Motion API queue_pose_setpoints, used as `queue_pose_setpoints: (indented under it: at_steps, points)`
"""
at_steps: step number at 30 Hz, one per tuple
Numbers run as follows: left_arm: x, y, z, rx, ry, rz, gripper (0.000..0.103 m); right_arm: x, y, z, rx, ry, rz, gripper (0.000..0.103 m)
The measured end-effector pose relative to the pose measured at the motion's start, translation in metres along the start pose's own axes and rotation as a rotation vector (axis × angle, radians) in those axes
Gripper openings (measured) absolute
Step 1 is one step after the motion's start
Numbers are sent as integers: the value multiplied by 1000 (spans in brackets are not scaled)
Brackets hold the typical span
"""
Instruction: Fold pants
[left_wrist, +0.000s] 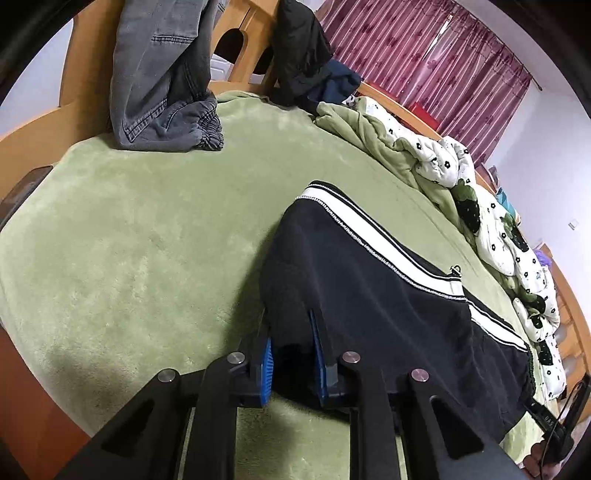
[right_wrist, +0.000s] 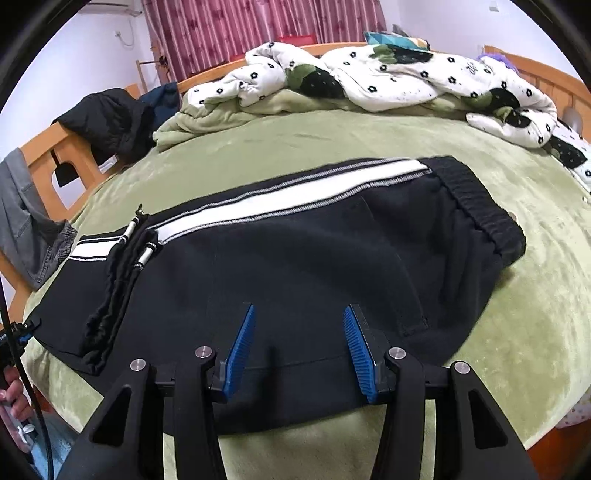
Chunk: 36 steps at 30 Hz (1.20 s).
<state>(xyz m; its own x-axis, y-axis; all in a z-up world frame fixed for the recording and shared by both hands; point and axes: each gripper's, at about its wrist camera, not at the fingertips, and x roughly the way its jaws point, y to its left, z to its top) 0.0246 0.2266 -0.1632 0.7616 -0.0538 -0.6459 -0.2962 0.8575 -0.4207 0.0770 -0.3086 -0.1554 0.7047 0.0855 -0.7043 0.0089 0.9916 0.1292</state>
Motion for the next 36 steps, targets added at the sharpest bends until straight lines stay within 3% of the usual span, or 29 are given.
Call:
queue_pose_setpoints:
  at_steps: [7, 21, 27, 36]
  points:
    - [-9, -2, 5, -30, -24, -69, 14, -7, 1, -5, 4, -37, -38, 49]
    - [-36, -70, 13, 130, -88, -121, 13, -9, -6, -4, 49, -55, -64, 49]
    - [-49, -122, 15, 216, -106, -167, 13, -19, -9, -3, 42, -82, -64, 49]
    - [-46, -215, -20, 368, -78, -221, 13, -42, -26, -7, 13, -137, -118, 49]
